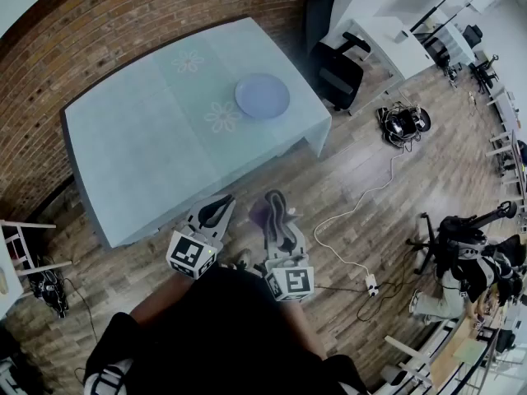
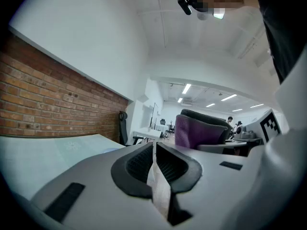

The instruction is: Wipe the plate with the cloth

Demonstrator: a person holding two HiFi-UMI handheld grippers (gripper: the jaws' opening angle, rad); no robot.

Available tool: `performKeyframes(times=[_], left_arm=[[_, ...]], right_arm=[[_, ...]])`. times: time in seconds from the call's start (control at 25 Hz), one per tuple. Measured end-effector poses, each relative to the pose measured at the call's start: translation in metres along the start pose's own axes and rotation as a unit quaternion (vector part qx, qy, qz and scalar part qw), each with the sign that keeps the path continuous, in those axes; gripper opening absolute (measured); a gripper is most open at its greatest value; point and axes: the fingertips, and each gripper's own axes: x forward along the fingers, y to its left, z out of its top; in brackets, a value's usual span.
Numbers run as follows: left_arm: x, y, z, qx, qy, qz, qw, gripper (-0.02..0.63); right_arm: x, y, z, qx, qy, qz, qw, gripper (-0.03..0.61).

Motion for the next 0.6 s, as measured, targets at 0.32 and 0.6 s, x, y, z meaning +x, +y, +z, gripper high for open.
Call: performKeyframes(times=[0.32, 0.6], left_arm=[[0.0, 0.005, 0.0, -0.005, -0.003, 0.0, 1.0, 0.049], [-0.004, 0.02, 0.001, -0.01, -0.006, -0.003, 0.9999, 0.049]], right_arm=[[0.002, 0.001, 0.0, -0.003, 0.003, -0.004, 1.0, 0.06], [0.012, 0.007, 0.005, 0.009, -0.006, -0.013, 1.0, 0.06]])
